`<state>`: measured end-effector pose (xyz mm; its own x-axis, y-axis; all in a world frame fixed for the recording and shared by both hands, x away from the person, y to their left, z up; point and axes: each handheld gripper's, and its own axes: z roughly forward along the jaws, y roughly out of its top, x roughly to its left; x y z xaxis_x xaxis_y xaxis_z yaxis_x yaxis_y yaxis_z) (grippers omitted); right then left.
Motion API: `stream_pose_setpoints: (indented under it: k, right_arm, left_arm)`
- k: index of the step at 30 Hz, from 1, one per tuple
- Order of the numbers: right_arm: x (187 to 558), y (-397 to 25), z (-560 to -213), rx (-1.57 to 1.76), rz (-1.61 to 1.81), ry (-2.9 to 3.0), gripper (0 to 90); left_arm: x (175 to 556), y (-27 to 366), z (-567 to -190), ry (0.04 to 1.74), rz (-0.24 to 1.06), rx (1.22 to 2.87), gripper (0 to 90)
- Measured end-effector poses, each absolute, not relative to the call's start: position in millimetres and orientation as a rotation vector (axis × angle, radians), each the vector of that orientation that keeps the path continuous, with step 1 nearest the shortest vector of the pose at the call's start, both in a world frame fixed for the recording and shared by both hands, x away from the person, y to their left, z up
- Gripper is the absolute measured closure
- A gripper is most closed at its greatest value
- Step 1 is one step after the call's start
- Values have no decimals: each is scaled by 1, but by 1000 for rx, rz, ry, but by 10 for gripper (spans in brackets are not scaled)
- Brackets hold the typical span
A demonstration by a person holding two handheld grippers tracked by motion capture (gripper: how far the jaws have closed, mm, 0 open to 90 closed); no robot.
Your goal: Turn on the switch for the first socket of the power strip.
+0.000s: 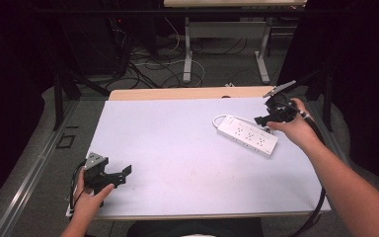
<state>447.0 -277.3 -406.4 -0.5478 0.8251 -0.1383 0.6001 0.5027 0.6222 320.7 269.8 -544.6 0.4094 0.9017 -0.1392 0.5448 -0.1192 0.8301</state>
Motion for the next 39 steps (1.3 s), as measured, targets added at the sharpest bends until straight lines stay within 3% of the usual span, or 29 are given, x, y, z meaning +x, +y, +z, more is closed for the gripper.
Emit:
stream_pose_setpoints:
  k: [16,29,39]
  right_arm:
    - [480,-270,-399,1249,731,2317,396]
    - [504,-261,-407,1353,721,2281,474]
    - [518,-260,-413,1360,681,2263,602]
  left_arm:
    - [321,271,-545,1257,512,1788,1]
    - [321,271,-546,1258,507,1788,1]
    - [322,271,-546,1257,503,1790,1]
